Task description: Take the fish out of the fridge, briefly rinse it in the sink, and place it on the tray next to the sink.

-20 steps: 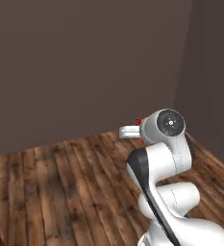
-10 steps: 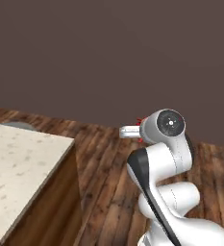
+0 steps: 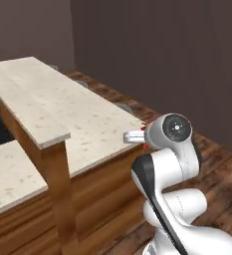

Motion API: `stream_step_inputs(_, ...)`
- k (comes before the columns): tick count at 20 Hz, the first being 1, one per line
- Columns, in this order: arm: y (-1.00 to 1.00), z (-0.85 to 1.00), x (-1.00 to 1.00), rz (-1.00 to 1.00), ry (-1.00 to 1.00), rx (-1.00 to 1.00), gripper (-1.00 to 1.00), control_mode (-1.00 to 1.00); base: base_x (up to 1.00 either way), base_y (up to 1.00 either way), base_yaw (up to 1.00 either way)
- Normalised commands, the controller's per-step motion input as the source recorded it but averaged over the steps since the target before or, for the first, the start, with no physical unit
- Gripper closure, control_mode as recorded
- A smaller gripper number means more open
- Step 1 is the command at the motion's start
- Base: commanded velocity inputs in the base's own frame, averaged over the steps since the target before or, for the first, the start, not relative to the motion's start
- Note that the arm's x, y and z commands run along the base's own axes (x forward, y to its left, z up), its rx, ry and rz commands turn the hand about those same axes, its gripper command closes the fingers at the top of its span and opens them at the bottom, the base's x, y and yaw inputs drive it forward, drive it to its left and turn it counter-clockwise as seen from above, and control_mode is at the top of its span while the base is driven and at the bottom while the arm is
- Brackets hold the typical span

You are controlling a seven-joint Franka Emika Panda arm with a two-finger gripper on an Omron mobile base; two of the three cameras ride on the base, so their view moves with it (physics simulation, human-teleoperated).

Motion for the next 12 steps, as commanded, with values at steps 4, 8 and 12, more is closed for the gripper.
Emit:
stream_step_inputs(4,0.00,0.00,0.00,0.00,0.00,0.00,1.00,1.00,0.00,-0.21,0.75)
stream_step_inputs(8,0.00,0.00,0.00,0.00,0.00,0.00,1.00,1.00,0.00,0.00,0.92)
stream_step_inputs(12,0.00,0.00,0.00,0.00,0.00,0.00,1.00,1.00,0.00,0.00,0.96)
